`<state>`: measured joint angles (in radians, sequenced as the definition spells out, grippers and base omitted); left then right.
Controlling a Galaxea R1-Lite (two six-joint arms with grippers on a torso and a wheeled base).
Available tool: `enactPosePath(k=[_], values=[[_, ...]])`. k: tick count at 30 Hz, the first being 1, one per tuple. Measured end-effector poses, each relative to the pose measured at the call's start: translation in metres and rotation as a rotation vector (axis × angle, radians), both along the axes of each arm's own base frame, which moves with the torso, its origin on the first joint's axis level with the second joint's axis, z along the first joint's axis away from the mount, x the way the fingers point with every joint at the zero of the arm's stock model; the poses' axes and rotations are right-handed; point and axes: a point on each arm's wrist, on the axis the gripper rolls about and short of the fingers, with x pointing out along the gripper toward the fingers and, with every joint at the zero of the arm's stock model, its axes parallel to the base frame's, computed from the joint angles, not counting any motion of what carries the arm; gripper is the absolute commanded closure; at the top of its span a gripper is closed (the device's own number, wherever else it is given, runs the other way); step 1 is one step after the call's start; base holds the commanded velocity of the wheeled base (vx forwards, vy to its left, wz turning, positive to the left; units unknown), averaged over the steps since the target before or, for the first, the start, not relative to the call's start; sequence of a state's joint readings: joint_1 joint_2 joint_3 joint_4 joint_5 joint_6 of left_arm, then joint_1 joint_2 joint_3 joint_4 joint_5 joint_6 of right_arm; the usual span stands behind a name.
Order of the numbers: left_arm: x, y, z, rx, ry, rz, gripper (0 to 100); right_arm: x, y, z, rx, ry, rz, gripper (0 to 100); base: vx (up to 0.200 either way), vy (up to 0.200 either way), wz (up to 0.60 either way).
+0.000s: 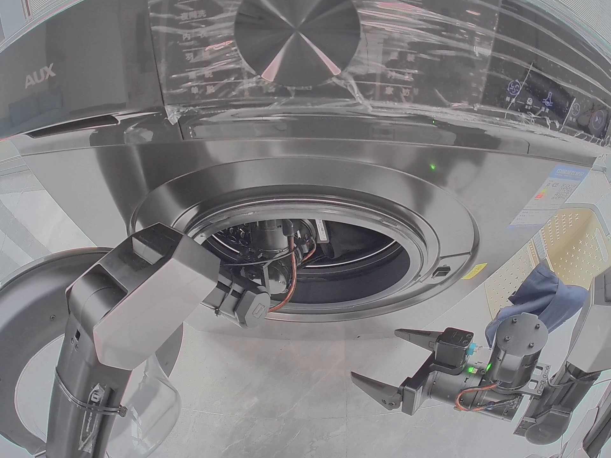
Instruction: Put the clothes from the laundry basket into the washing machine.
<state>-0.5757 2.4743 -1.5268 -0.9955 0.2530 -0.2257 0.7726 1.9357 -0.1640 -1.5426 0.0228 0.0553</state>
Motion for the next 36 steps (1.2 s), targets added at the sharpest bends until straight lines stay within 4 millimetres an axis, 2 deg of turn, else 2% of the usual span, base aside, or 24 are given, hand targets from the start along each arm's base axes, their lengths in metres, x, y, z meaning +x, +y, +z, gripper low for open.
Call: enactPosePath(k=[4,5,13,18,29,36], values=[[0.001,-0.001,-0.002,-0.004,-0.006,0.001,100,0.0,0.0,0.0,0.0,0.0,0.0,0,0.0,0.0,0.0],[0.001,0.0,-0.003,-0.002,-0.005,0.003,0,0.0,0.0,0.0,0.0,0.0,0.0,0,0.0,0.0,0.0],[-0.001,0.002,-0.004,0.007,0.008,0.007,0,0.0,0.0,0.0,0.0,0.0,-0.002,0,0.0,0.0,0.0],[-0.01,0.005,-0.008,0.034,0.047,0.002,0,0.0,0.0,0.0,0.0,0.0,-0.003,0,0.0,0.0,0.0],[-0.055,0.022,-0.007,0.135,0.172,-0.009,0,0.001,-0.002,-0.001,-0.004,0.004,-0.009,0,0.0,0.0,0.0],[-0.083,0.026,-0.018,0.203,0.252,-0.029,0,0.0,-0.002,-0.001,-0.006,0.006,-0.006,0,0.0,0.0,0.0]])
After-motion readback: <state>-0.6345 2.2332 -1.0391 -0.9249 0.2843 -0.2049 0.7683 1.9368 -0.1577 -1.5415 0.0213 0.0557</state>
